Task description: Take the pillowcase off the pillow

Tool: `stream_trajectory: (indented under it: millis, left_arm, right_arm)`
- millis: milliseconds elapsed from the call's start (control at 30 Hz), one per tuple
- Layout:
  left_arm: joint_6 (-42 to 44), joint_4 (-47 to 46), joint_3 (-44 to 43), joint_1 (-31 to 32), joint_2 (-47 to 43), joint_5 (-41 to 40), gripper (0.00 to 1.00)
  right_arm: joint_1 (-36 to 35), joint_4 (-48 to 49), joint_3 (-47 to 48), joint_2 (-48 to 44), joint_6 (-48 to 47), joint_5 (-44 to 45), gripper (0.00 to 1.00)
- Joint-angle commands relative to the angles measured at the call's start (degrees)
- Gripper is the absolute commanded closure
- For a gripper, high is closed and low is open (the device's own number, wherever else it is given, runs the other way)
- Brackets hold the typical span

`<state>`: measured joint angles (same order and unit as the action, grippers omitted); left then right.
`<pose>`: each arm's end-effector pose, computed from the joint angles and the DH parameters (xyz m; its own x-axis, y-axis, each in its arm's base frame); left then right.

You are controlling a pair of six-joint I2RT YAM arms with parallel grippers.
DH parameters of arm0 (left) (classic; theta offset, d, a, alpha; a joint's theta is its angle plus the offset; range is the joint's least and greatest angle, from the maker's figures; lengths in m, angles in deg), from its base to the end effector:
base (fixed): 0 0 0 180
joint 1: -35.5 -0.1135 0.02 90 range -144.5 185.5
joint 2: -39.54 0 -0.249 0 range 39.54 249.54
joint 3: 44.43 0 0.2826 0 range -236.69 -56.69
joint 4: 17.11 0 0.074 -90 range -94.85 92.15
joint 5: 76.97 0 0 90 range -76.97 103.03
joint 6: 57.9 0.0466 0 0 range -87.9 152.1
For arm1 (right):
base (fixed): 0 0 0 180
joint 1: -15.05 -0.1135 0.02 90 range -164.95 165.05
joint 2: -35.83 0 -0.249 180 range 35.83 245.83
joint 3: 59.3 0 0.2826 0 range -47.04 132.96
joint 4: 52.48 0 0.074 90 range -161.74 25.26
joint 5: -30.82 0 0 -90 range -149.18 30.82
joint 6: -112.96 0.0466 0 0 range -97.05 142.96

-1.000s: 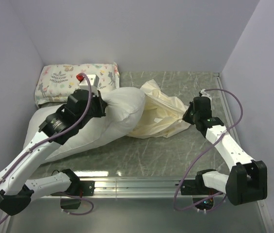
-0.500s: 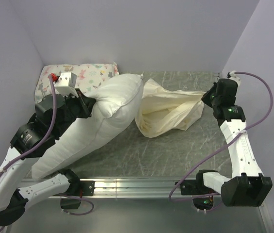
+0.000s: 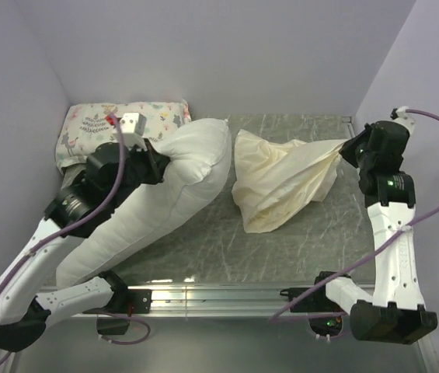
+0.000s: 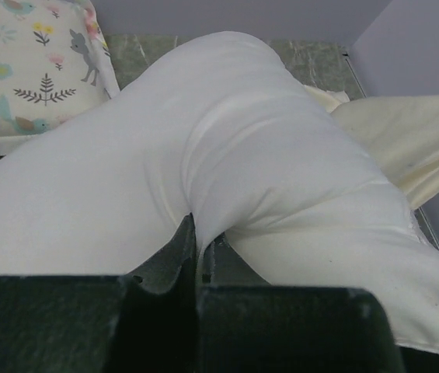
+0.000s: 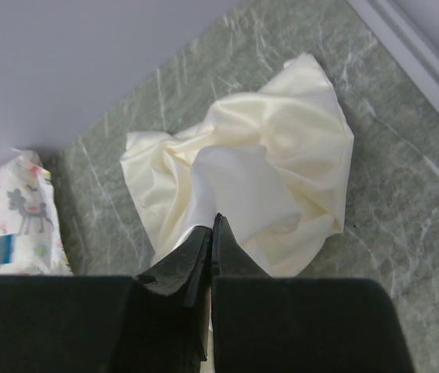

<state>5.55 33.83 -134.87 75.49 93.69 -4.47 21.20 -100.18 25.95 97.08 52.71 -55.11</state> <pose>0.1749 -0.1284 0.4526 -0.3477 -0.2648 -0.8995 0.2623 0.8935 -0.3644 0.2668 -0.0321 0.3983 -0.2619 0.5260 -0.8091 0.3472 0.8336 0.4296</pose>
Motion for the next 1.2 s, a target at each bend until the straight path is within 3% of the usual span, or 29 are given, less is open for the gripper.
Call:
stream_trajectory:
  millis: [0, 133, 267, 533, 700, 833, 900, 967, 1000, 1067, 1100, 1133, 1167]
  left_arm:
    - [-0.88, -10.37, 1.79, -1.14, 2.79, 2.11, 1.0]
    - [-1.4, -13.45, 3.55, -3.33, 7.01, 6.14, 1.0]
    - [-1.75, -15.38, 4.43, -4.57, 11.41, 8.44, 0.99]
    - [-3.34, -20.57, 7.15, -5.36, 20.29, 12.83, 1.0]
    - [-4.04, -21.89, 7.86, -5.36, 22.58, 14.07, 0.99]
    - [-3.86, -21.89, 8.65, -5.45, 21.61, 14.07, 0.97]
    - [-3.78, -21.8, 9.17, -5.36, 20.74, 14.16, 0.88]
    - [-3.52, -21.45, 9.26, -5.36, 19.95, 14.33, 0.8]
    - [-2.99, -20.75, 9.27, -5.36, 18.55, 14.51, 0.67]
    - [-2.46, -19.96, 9.44, -5.36, 16.7, 13.64, 0.53]
    - [-2.02, -19.26, 9.61, -5.36, 14.43, 13.63, 0.39]
    - [-1.85, -19.08, 9.62, -5.36, 13.36, 13.63, 0.33]
    - [-1.67, -18.47, 9.53, -5.36, 12.31, 13.63, 0.29]
  right_arm:
    - [0.09, -0.68, 6.63, -4.65, -0.14, 2.87, 1.0]
    - [0.0, -1.39, 9.28, -5.88, 0.04, 2.08, 1.0]
    - [-1.49, 2.03, 4.89, -6.85, 0.04, -0.64, 1.0]
    - [-13.34, 13.89, -19.27, -6.68, 1.44, 2.24, 1.0]
    - [-21.53, 27.16, -37.79, -4.31, 6.7, 2.52, 1.0]
    - [-21.45, 31.57, -42.84, 0.87, 6.63, 3.14, 1.0]
    - [-21.53, 31.31, -42.41, 2.73, 6.19, 2.0, 1.0]
    - [-21.53, 28.78, -40.83, 1.86, 5.58, 0.59, 0.9]
    - [-21.53, 27.46, -38.65, 1.07, 4.88, 0.32, 0.75]
    - [-21.53, 22.47, -35.74, -1.91, 2.78, 0.32, 0.6]
    - [-21.53, 20.52, -32.59, -2.8, 2.07, 0.49, 0.47]
    - [-21.53, 18.67, -31.0, -3.68, 1.45, 0.58, 0.35]
    - [-21.53, 15.52, -29.5, -5.43, 0.92, 0.49, 0.3]
